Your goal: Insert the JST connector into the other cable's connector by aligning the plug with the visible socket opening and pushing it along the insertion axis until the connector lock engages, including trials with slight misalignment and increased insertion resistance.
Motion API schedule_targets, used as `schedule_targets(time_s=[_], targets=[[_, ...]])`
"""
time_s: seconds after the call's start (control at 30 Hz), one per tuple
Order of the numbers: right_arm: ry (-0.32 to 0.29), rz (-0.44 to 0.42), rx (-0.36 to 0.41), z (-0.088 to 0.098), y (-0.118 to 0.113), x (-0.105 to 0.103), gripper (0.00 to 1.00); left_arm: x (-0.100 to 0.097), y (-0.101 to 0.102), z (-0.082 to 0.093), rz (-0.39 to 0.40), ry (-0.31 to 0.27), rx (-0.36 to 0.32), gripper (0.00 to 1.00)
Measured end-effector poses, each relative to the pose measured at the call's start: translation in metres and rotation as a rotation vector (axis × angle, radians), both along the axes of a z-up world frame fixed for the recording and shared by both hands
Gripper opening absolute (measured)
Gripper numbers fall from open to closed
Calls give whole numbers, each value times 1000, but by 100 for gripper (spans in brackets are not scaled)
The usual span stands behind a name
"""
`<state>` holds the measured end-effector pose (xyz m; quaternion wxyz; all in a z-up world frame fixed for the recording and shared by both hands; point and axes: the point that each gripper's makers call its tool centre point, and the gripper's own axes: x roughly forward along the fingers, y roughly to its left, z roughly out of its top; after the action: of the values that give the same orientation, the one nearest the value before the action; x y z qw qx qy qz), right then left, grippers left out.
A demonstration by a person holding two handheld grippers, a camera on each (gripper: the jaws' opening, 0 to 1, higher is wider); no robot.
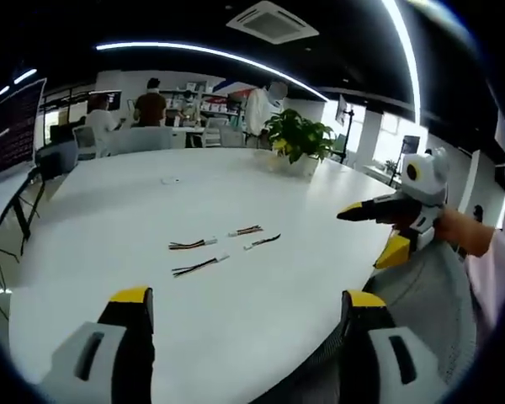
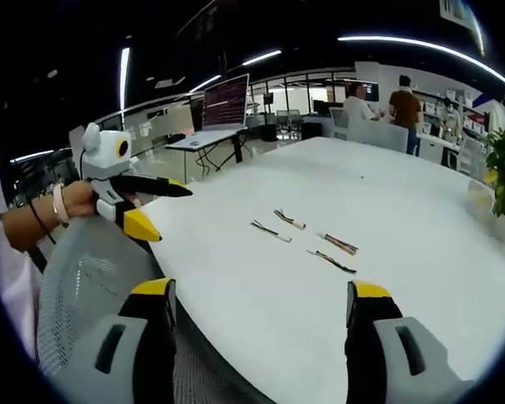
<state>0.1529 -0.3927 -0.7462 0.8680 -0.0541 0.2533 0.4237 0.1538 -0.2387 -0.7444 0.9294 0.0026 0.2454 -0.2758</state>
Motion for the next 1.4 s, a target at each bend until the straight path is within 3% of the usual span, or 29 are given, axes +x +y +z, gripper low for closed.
schedule_targets(time_s=[0.13, 0.17, 0.23, 0.47, 0.73, 0.8, 0.93, 1.23, 1.3, 1.4], targets=[[-4, 8, 11, 1, 3, 1, 81, 3, -1, -2, 5, 7, -17, 90], [7, 10, 12, -1, 3, 0, 81, -1, -2, -6, 1, 49, -26, 90], [18, 22, 3, -4, 5, -2, 81, 0, -6, -4, -19, 25, -8, 90], [72, 15, 16, -9, 3, -4, 79, -3, -11, -5, -26, 34, -11, 89], [59, -38, 65, 0, -2, 2, 81, -3, -6, -11, -15, 55, 14, 90], [45, -45, 52, 0, -4, 4, 81, -2, -7, -11, -20, 41, 21, 89], [52, -53, 33, -3, -5, 4, 82, -6, -7, -19, -37, 70, 59, 89], [43, -80, 22, -3, -10, 7, 81, -8, -10, -17, -53, 85, 8, 88], [43, -85, 13, -4, -10, 8, 81, -11, -11, -22, -67, 113, 14, 88], [41, -87, 11, -4, -10, 7, 80, -11, -10, -22, -69, 109, 27, 88]])
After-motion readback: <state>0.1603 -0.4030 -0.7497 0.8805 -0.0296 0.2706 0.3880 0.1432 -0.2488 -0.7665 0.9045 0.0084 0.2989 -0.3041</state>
